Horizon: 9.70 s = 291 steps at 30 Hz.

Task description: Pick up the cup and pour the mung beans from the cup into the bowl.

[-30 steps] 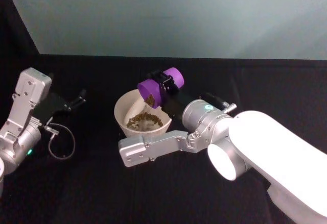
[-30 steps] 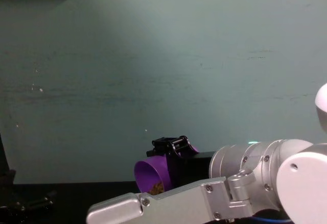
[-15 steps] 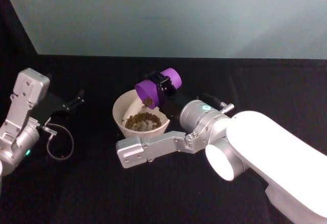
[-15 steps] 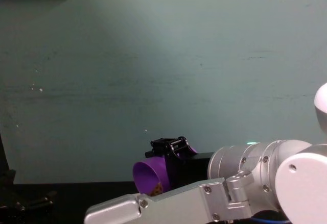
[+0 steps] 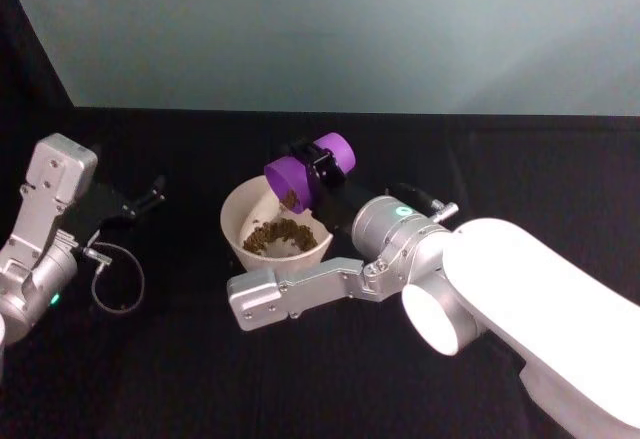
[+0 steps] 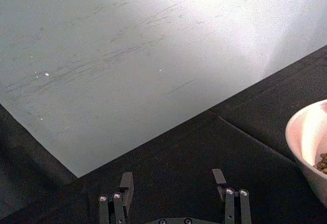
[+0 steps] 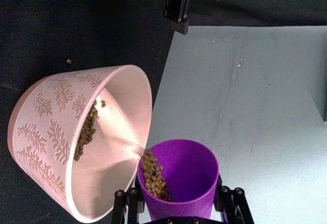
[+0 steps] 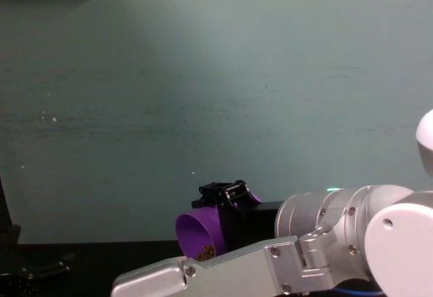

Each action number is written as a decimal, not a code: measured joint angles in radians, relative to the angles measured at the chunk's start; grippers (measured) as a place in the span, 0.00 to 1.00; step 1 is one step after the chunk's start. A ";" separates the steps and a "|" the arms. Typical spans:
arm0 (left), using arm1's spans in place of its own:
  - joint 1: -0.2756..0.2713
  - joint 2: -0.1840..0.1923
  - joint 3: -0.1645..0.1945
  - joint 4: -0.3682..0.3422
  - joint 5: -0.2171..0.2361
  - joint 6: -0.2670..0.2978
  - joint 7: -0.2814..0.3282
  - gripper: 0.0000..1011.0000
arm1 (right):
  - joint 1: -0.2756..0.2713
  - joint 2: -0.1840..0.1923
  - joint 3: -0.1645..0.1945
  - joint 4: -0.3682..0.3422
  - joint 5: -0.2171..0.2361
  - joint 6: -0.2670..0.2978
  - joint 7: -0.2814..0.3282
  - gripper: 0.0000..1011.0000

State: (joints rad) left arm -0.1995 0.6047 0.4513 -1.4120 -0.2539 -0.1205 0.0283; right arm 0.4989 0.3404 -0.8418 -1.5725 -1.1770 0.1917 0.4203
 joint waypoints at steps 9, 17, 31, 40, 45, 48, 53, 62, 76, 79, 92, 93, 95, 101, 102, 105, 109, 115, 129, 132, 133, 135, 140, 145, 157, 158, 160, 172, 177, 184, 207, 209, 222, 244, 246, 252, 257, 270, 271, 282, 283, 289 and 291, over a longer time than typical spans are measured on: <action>0.000 0.000 0.000 0.000 0.000 0.000 0.000 0.99 | 0.000 0.000 -0.003 -0.001 -0.007 0.001 0.000 0.73; 0.000 0.000 0.000 0.000 0.000 0.000 0.000 0.99 | 0.003 0.002 -0.015 -0.001 -0.033 0.006 0.002 0.73; 0.000 0.000 0.000 0.000 0.000 0.000 0.000 0.99 | 0.012 0.001 -0.041 0.003 -0.088 0.020 0.016 0.73; 0.000 0.000 0.000 0.000 0.000 0.000 0.000 0.99 | 0.019 0.002 -0.065 0.004 -0.145 0.034 0.027 0.73; 0.000 0.000 0.000 0.000 0.000 0.000 0.000 0.99 | 0.021 0.002 -0.075 0.004 -0.170 0.038 0.030 0.73; 0.000 0.000 0.000 0.000 0.000 0.000 0.000 0.99 | 0.021 0.002 -0.081 0.003 -0.184 0.040 0.032 0.73; 0.000 0.000 0.000 0.000 0.000 0.000 0.000 0.99 | 0.022 0.003 -0.091 0.000 -0.215 0.046 0.034 0.73; 0.000 0.000 0.000 0.000 0.000 0.000 0.000 0.99 | 0.024 0.004 -0.107 0.001 -0.257 0.052 0.037 0.73; 0.000 0.000 0.000 0.000 0.000 0.000 0.000 0.99 | 0.019 0.000 -0.097 0.004 -0.252 0.045 0.028 0.73; 0.000 0.000 0.000 0.000 0.000 0.000 0.000 0.99 | 0.018 -0.001 -0.097 0.003 -0.251 0.044 0.027 0.73; 0.000 0.000 0.000 0.000 0.000 0.000 0.000 0.99 | -0.031 -0.008 0.018 -0.054 -0.038 0.011 -0.024 0.73; 0.000 0.000 0.000 0.000 0.000 0.000 0.000 0.99 | -0.037 -0.009 0.032 -0.061 -0.016 0.010 -0.029 0.73; 0.000 0.000 0.000 0.000 0.000 0.000 0.000 0.99 | -0.056 -0.016 0.077 -0.079 0.056 0.004 -0.044 0.73; 0.000 0.000 0.000 0.000 0.000 0.000 0.000 0.99 | -0.098 -0.042 0.192 -0.108 0.264 -0.021 -0.059 0.73; 0.000 0.000 0.000 0.000 0.000 0.000 0.000 0.99 | -0.108 -0.050 0.228 -0.112 0.331 -0.032 -0.056 0.73; 0.000 0.000 0.000 0.000 0.000 0.000 0.000 0.99 | -0.123 -0.065 0.301 -0.114 0.482 -0.055 -0.034 0.73; 0.000 0.000 0.000 0.000 0.000 0.000 0.000 0.99 | -0.135 -0.079 0.379 -0.106 0.646 -0.073 0.006 0.73; 0.000 0.000 0.000 0.000 0.000 0.000 0.000 0.99 | -0.149 -0.108 0.491 -0.074 0.884 -0.074 0.081 0.73; 0.000 0.000 0.000 0.000 0.000 0.000 0.000 0.99 | -0.196 -0.183 0.657 0.121 1.274 -0.053 0.178 0.73; 0.000 0.000 0.000 0.000 0.000 0.000 0.000 0.99 | -0.203 -0.181 0.665 0.158 1.301 -0.058 0.185 0.73; 0.000 0.000 0.000 0.000 0.000 0.000 0.000 0.99 | -0.204 -0.179 0.665 0.166 1.305 -0.062 0.186 0.73; 0.000 0.000 0.000 0.000 0.000 0.000 0.000 0.99 | -0.205 -0.177 0.665 0.181 1.312 -0.071 0.187 0.73; 0.000 0.000 0.000 0.000 0.000 0.000 0.000 0.99 | -0.203 -0.167 0.664 0.243 1.325 -0.113 0.187 0.73; 0.000 0.000 0.000 0.000 0.000 0.000 0.000 0.99 | -0.180 -0.163 0.658 0.333 1.344 -0.175 0.197 0.73; 0.000 0.000 0.000 0.000 0.000 0.000 0.000 0.99 | -0.137 -0.148 0.620 0.439 1.357 -0.219 0.200 0.73; 0.000 0.000 0.000 0.000 0.000 0.000 0.000 0.99 | -0.135 -0.147 0.618 0.442 1.358 -0.222 0.200 0.73; 0.000 0.000 0.000 0.000 0.000 0.000 0.000 0.99 | -0.130 -0.145 0.612 0.452 1.361 -0.231 0.201 0.73; 0.000 0.000 0.000 0.000 0.000 0.000 0.000 0.99 | -0.113 -0.129 0.574 0.480 1.364 -0.242 0.186 0.73; 0.000 0.000 0.000 0.000 0.000 0.000 0.000 0.99 | -0.109 -0.122 0.561 0.486 1.364 -0.235 0.173 0.73; 0.000 0.000 0.000 0.000 0.000 0.000 0.000 0.99 | -0.103 -0.110 0.538 0.492 1.363 -0.221 0.156 0.73; 0.000 0.000 0.000 0.000 0.000 0.000 0.000 0.99 | -0.141 -0.072 0.521 0.412 1.407 -0.269 0.095 0.99; 0.000 0.000 0.000 0.000 0.000 0.000 0.000 0.99 | -0.150 -0.067 0.523 0.398 1.411 -0.287 0.091 0.99; 0.000 0.000 0.000 0.000 0.000 0.000 0.000 0.99 | -0.214 -0.070 0.586 0.328 1.475 -0.465 0.015 0.99; 0.000 0.000 0.000 0.000 0.000 0.000 0.000 0.99 | -0.263 -0.105 0.680 0.253 1.260 -0.253 -0.287 0.99; 0.000 0.000 0.000 0.000 0.000 0.000 0.000 0.99 | -0.261 -0.108 0.683 0.256 1.257 -0.236 -0.286 0.99; 0.000 0.000 0.000 0.000 0.000 0.000 0.000 0.99 | -0.260 -0.119 0.697 0.256 1.246 -0.213 -0.287 0.99; 0.000 0.000 0.000 0.000 0.000 0.000 0.000 0.99 | -0.260 -0.118 0.695 0.256 1.246 -0.213 -0.287 0.99; 0.000 0.000 0.000 0.000 0.000 0.000 0.000 0.99 | -0.260 -0.116 0.693 0.257 1.247 -0.218 -0.287 0.99; 0.000 0.000 0.000 0.000 0.000 0.000 0.000 0.99 | -0.260 -0.116 0.693 0.257 1.247 -0.218 -0.287 0.99; 0.000 0.000 0.000 0.000 0.000 0.000 0.000 0.99 | -0.260 -0.116 0.692 0.257 1.248 -0.219 -0.287 0.99; 0.000 0.000 0.000 0.000 0.000 0.000 0.000 0.99 | -0.260 -0.116 0.692 0.257 1.248 -0.219 -0.287 0.99; 0.000 0.000 0.000 0.000 0.000 0.000 0.000 0.99 | -0.260 -0.115 0.692 0.257 1.248 -0.220 -0.287 0.99; 0.000 0.000 0.000 0.000 0.000 0.000 0.000 0.99 | -0.260 -0.115 0.692 0.257 1.248 -0.220 -0.287 0.99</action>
State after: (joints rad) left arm -0.1995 0.6047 0.4514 -1.4120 -0.2539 -0.1205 0.0283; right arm 0.2392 0.2253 -0.1500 -1.3151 0.0711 -0.0279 0.1338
